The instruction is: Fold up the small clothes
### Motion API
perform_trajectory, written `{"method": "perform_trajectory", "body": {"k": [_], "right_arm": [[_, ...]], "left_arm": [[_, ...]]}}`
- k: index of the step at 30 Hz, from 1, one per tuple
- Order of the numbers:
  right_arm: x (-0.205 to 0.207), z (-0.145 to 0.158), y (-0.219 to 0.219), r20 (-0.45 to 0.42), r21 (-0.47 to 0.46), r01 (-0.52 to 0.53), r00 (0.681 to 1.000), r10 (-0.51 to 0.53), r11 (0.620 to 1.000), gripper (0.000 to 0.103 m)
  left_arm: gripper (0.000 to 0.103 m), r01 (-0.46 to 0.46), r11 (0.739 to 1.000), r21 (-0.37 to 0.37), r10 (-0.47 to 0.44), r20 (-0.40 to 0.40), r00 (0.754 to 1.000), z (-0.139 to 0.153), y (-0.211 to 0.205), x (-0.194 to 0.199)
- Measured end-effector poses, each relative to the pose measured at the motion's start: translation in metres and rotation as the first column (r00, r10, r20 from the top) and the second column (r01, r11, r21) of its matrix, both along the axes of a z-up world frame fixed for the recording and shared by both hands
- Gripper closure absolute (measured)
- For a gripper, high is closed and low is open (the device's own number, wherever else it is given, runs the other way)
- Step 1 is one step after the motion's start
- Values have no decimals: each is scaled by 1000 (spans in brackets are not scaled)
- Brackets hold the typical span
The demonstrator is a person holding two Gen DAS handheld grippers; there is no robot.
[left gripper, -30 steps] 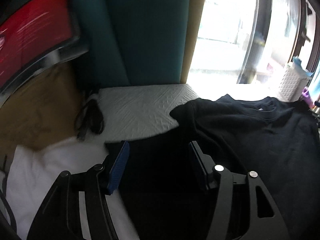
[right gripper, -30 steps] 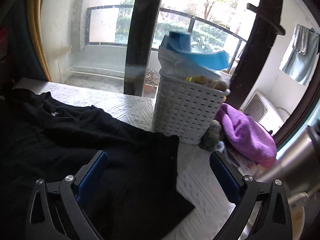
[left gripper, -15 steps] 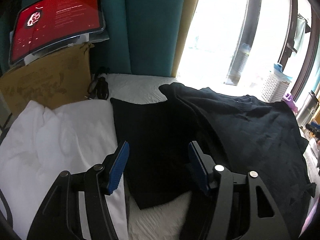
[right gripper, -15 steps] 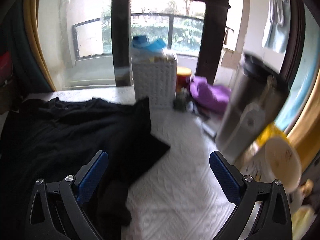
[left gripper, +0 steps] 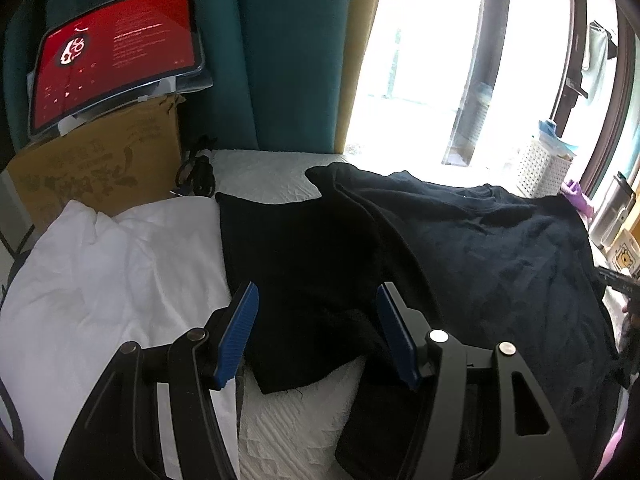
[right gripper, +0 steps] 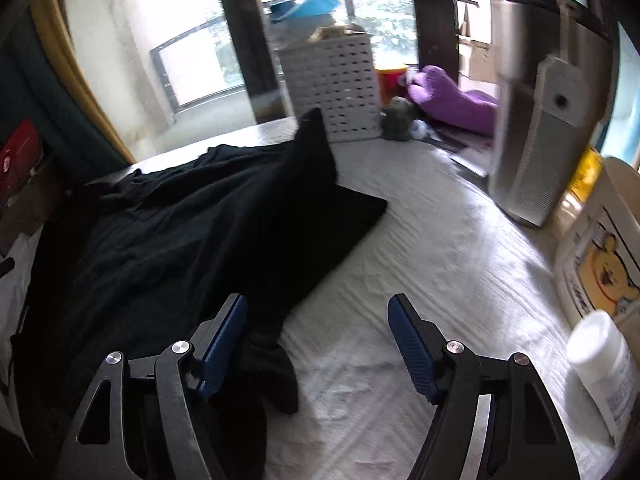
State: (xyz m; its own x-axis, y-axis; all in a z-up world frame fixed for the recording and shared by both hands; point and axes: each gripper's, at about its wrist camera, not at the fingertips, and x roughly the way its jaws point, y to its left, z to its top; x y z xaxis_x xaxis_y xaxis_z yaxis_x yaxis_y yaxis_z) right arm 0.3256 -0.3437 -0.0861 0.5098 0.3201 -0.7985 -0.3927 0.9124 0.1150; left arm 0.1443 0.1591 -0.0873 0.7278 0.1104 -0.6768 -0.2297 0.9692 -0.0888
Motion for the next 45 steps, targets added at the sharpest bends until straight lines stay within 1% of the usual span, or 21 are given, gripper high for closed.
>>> {"method": "perform_trajectory", "body": {"k": [3, 7, 8, 9, 10, 11, 13, 17, 18, 19, 20, 22, 24, 27, 30, 36, 41, 45], "right_arm": [[9, -1, 7, -3, -18, -7, 1000, 7, 1000, 28], [28, 2, 4, 22, -39, 24, 999, -24, 999, 29], [34, 1, 3, 18, -44, 30, 999, -29, 999, 31], [41, -2, 2, 12, -54, 37, 999, -36, 998, 39], [47, -4, 2, 5, -63, 45, 999, -44, 997, 44], [53, -7, 3, -5, -67, 47, 999, -47, 997, 45], [59, -7, 6, 3, -78, 35, 999, -35, 996, 45], [69, -12, 24, 11, -128, 2, 1000, 0, 992, 45], [69, -13, 29, 15, -145, -12, 1000, 15, 989, 49], [70, -13, 34, 18, -156, -26, 999, 29, 987, 65], [70, -14, 38, 26, -168, -32, 999, 37, 985, 68], [69, -14, 41, 23, -164, -57, 998, 62, 985, 89], [67, -14, 42, 28, -169, -63, 997, 68, 984, 92], [63, -10, 38, 46, -158, -46, 997, 54, 986, 94], [57, 3, 30, 89, -156, -8, 996, 22, 988, 94], [48, 45, 7, 185, -155, 52, 982, -22, 987, 94], [38, 79, 0, 244, -137, 46, 970, -11, 990, 94], [28, 104, 13, 273, -112, 3, 962, 28, 994, 94]], "left_arm": [[41, 4, 1000, -4, -4, 11, 1000, 2, -1, -1], [41, 4, 1000, 16, -5, 32, 999, 7, -2, -3], [41, 3, 1000, 20, -4, 36, 999, 8, -1, -3], [41, 1, 1000, 23, -2, 39, 999, 8, 0, -3], [41, -3, 1000, 26, 2, 39, 999, 8, 2, -2], [41, -9, 1000, 27, 8, 39, 999, 7, 4, -1], [41, -21, 1000, 21, 20, 37, 999, 5, 8, 1], [41, -40, 999, 6, 40, 34, 999, -1, 15, 6], [41, -41, 999, 2, 41, 32, 999, -3, 15, 7], [41, -42, 999, -1, 42, 31, 999, -4, 16, 8], [41, -42, 999, -3, 42, 30, 999, -5, 16, 9], [41, -40, 999, -4, 40, 32, 999, -5, 15, 10], [41, -41, 999, -3, 41, 39, 998, -4, 14, 10], [41, -35, 999, 0, 35, 52, 998, 1, 12, 8], [41, -33, 999, 6, 33, 66, 997, 7, 12, 3], [41, -47, 999, 2, 47, 71, 996, 9, 14, -4], [41, -39, 999, 1, 39, 81, 996, 11, 12, -7], [41, -32, 999, -2, 32, 98, 995, 15, 11, -8]]}}
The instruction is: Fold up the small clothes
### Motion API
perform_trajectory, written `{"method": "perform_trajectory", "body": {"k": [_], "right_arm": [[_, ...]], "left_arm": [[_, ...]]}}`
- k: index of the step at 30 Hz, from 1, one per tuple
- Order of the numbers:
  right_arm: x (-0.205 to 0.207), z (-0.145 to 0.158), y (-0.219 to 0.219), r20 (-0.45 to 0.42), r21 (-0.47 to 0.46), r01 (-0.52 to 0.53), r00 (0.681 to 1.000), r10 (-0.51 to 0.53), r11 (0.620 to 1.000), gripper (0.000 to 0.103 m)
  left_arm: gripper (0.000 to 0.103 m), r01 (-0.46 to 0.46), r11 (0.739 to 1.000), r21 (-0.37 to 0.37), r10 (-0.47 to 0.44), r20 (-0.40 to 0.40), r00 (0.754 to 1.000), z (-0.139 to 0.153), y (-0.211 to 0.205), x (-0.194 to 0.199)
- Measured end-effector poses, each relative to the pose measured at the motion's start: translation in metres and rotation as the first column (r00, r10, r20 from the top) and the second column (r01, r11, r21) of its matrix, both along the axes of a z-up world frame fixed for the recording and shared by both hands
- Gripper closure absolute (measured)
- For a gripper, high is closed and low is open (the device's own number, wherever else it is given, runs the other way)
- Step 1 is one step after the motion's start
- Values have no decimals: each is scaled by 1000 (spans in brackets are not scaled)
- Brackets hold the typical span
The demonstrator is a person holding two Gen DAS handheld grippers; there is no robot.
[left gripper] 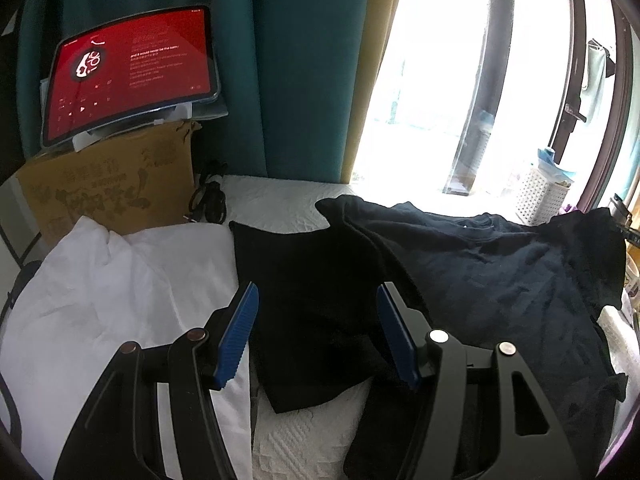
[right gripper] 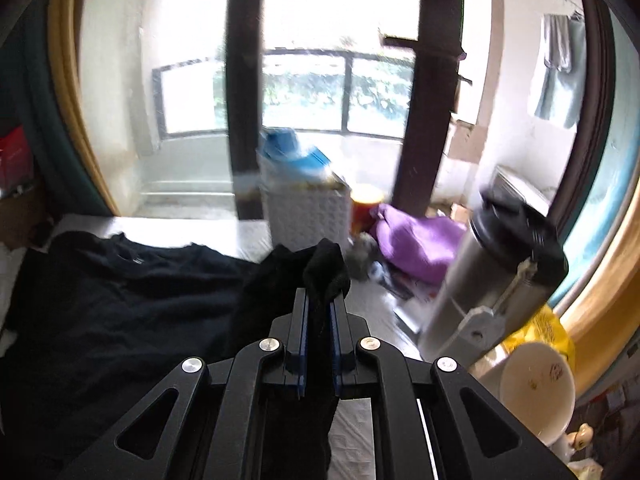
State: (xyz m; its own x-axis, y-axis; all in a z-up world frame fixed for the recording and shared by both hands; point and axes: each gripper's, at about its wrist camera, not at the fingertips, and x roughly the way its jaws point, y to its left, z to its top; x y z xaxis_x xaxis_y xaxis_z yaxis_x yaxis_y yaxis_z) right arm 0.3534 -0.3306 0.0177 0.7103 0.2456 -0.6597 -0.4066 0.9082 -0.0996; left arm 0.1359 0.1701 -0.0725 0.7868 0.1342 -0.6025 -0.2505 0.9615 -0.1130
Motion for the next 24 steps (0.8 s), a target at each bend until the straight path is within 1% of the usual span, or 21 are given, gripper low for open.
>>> {"method": "perform_trajectory", "body": {"k": [5, 9, 12, 17, 21, 24], "right_arm": [[-13, 17, 35, 13, 25, -88, 996, 87, 996, 94], [-18, 13, 69, -11, 39, -156, 988, 157, 987, 94], [-17, -2, 96, -50, 42, -193, 980, 195, 980, 94], [-15, -28, 129, -119, 58, -224, 966, 230, 973, 94], [-13, -47, 148, -163, 64, -242, 955, 249, 968, 94], [-15, -58, 157, -171, 58, -249, 952, 255, 967, 94]], "left_arm": [[41, 7, 1000, -6, -7, 17, 1000, 2, 2, -1], [41, 8, 1000, -10, -8, 19, 1000, 2, 3, -3], [41, 7, 1000, -16, -7, 24, 1000, 1, 7, -5], [41, 2, 1000, -25, -1, 29, 1000, 0, 17, -9], [41, -6, 999, -43, 7, 19, 1000, -6, 27, -10], [41, -9, 998, -60, 9, 6, 1000, -12, 32, -9]]}}
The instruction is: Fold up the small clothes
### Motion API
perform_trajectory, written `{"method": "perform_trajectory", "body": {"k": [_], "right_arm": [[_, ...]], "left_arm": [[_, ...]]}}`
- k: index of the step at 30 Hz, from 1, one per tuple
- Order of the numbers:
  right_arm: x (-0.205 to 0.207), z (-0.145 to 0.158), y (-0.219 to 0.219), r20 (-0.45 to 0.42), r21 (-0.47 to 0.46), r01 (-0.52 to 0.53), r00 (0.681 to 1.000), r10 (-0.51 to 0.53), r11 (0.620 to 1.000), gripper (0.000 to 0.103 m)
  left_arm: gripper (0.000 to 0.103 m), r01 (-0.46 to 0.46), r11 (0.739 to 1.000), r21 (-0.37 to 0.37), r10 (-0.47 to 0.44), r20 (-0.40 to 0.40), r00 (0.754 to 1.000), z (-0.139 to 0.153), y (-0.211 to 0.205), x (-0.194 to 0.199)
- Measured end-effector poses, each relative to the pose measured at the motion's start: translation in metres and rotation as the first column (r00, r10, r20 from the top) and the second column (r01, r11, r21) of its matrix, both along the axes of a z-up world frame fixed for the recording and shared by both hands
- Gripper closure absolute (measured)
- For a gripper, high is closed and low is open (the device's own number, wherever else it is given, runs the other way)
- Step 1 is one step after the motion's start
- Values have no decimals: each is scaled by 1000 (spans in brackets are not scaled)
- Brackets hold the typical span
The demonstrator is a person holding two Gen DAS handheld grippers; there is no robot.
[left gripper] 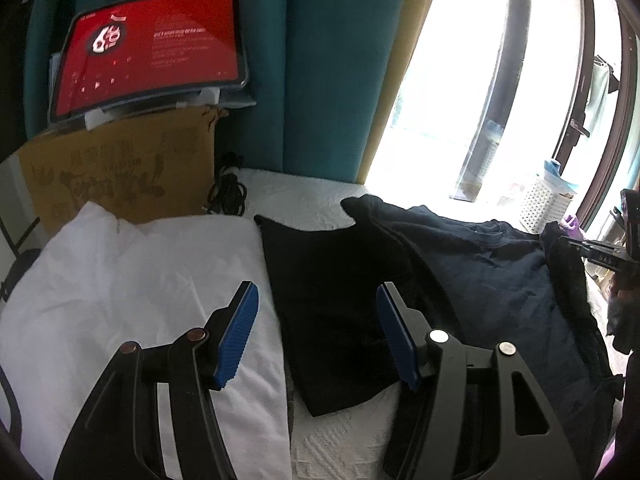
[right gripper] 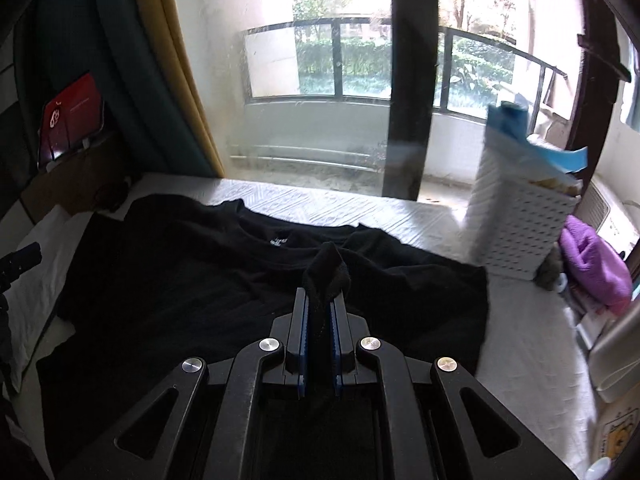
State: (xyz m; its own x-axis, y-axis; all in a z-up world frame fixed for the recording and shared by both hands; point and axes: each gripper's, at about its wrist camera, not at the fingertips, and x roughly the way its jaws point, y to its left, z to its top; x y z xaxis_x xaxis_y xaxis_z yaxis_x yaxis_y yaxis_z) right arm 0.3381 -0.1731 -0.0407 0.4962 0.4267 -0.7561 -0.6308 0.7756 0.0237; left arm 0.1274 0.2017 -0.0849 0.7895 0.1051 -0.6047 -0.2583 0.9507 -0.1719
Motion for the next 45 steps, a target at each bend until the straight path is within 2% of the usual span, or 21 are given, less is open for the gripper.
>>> {"method": "perform_trajectory", "body": {"k": [2, 3, 5, 6, 7, 12, 15, 16, 18, 20, 21, 22, 23, 24, 31, 38, 41, 45], "right_arm": [[-4, -5, 5, 15, -18, -13, 1000, 13, 1000, 92], [-7, -7, 7, 28, -28, -21, 999, 22, 999, 86], [-11, -12, 11, 25, -35, -34, 999, 35, 999, 57], [-11, -14, 11, 15, -36, -33, 999, 34, 999, 25], [-12, -15, 11, 12, -33, -31, 999, 31, 999, 9], [-18, -13, 3, 5, -15, -17, 1000, 18, 1000, 8], [-21, -7, -10, 12, 9, 9, 1000, -9, 1000, 8], [-22, -5, -16, 13, 20, 19, 1000, -19, 1000, 8], [-24, -3, -27, 17, 38, 37, 999, -37, 999, 8], [-27, 0, -38, 21, 51, 49, 999, -50, 998, 8], [-29, 1, -42, 24, 56, 52, 998, -53, 997, 8], [-30, 3, -47, 26, 60, 55, 998, -57, 997, 8], [-31, 3, -51, 26, 63, 57, 998, -58, 996, 8], [-32, 4, -55, 27, 69, 57, 998, -59, 996, 8], [-34, -1, -71, 10, 91, 63, 998, -64, 994, 8], [-36, 0, -80, 3, 133, 64, 998, -65, 989, 8], [-37, 0, -84, 0, 140, 64, 998, -65, 988, 8], [-39, -3, -88, -9, 146, 72, 997, -71, 987, 8]], "left_arm": [[41, 4, 1000, -16, -4, -7, 1000, -4, 2, 1], [41, 11, 999, -31, -11, -20, 1000, -8, 3, 4], [41, 26, 998, -61, -29, -47, 998, -17, 4, 10], [41, 25, 997, -70, -30, -59, 998, -20, 4, 12], [41, 23, 996, -81, -30, -79, 996, -26, 4, 16], [41, 8, 994, -107, -27, -177, 984, -45, 6, 31], [40, -3, 991, -132, -22, -185, 983, -48, 12, 37], [37, -3, 991, -137, -22, -185, 983, -48, 12, 38], [35, 2, 992, -125, -25, -185, 982, -49, 11, 43], [36, 1, 997, -71, -15, -197, 980, -50, 3, 48], [48, -3, 999, -34, -4, -207, 978, -51, -1, 50], [74, -13, 1000, -4, 12, -216, 976, -51, -2, 52], [91, -5, 1000, -22, 0, -228, 974, -54, -2, 54], [99, 4, 999, -52, -16, -237, 971, -55, -1, 56], [99, -42, 999, 3, 42, -130, 991, -24, 0, 41], [100, -105, 993, 56, 107, -22, 994, 23, 13, 37], [100, -102, 994, 49, 102, 0, 995, 34, 17, 36], [100, -40, 999, 9, 40, 35, 999, 48, 6, 42]]}}
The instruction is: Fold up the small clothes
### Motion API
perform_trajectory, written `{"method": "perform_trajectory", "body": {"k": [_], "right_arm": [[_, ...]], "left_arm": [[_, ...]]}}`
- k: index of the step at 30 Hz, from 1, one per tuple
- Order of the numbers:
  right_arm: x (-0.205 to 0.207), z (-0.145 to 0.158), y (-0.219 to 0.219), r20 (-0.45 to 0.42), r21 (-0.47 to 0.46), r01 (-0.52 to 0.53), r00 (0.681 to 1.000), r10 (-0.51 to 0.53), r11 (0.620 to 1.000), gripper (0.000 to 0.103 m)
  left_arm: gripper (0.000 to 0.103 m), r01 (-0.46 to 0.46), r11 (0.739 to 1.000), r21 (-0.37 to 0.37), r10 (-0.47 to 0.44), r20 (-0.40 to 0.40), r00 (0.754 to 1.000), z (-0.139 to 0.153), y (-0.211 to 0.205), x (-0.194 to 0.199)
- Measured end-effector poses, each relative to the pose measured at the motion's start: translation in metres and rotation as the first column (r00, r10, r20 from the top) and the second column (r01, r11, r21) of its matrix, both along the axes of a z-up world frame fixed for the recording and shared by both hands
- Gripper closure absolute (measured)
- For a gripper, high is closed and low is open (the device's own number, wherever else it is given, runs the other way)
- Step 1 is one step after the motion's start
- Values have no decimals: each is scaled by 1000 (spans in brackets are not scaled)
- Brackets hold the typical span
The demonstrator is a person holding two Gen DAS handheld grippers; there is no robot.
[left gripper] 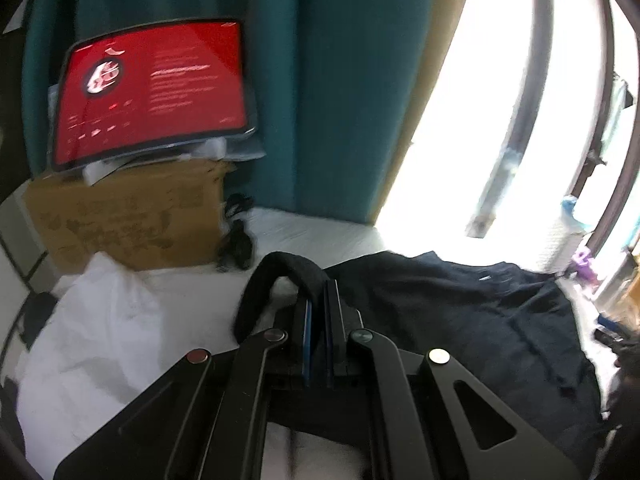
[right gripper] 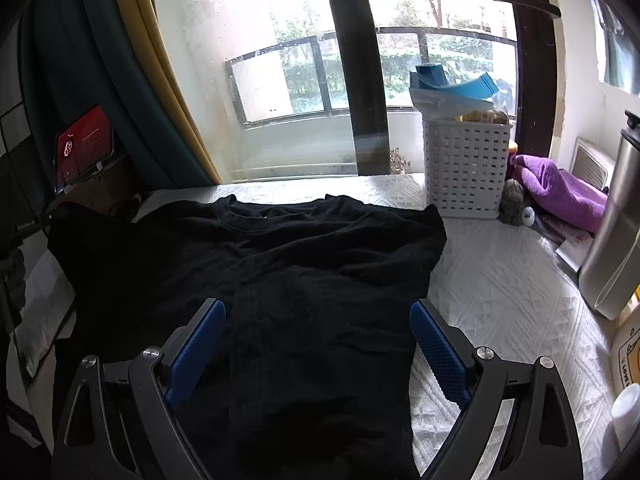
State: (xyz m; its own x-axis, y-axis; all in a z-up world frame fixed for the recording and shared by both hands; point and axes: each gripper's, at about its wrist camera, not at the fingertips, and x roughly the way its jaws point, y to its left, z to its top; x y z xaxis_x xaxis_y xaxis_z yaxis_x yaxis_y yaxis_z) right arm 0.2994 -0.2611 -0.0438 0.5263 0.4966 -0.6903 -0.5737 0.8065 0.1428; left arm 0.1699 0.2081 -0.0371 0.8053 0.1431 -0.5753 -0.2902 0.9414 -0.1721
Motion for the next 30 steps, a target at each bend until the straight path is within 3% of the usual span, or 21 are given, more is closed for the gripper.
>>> {"method": "perform_trajectory", "body": {"k": [6, 9, 12, 15, 22, 26, 29, 30], "right_arm": [[-4, 1, -7, -3, 20, 5, 1000, -5, 1000, 8], [-6, 0, -11, -4, 28, 7, 1000, -7, 1000, 8], [-7, 1, -18, -6, 39, 20, 1000, -20, 999, 8], [-8, 1, -28, -6, 46, 39, 999, -39, 998, 8], [-7, -7, -46, -30, 46, 76, 997, -75, 996, 8], [-6, -13, -46, -40, 44, 72, 997, -71, 996, 8], [-5, -16, -40, -45, 42, 59, 997, -57, 997, 8], [-4, -17, -38, -47, 41, 57, 997, -55, 998, 8]], "left_arm": [[100, 151, 988, 26, -152, 34, 988, 22, -48, 21], [100, 253, 966, 56, -254, 11, 967, 22, -84, 39], [100, 361, 929, 78, -358, -55, 932, 7, -126, 62], [100, 462, 884, 71, -448, -147, 882, -21, -164, 82], [100, 572, 820, -4, -549, -290, 784, -75, -206, 95], [98, 600, 799, -42, -584, -295, 757, -86, -211, 84], [84, 615, 786, -54, -602, -289, 744, -79, -209, 75], [67, 612, 790, -36, -594, -294, 749, -76, -207, 68]]}}
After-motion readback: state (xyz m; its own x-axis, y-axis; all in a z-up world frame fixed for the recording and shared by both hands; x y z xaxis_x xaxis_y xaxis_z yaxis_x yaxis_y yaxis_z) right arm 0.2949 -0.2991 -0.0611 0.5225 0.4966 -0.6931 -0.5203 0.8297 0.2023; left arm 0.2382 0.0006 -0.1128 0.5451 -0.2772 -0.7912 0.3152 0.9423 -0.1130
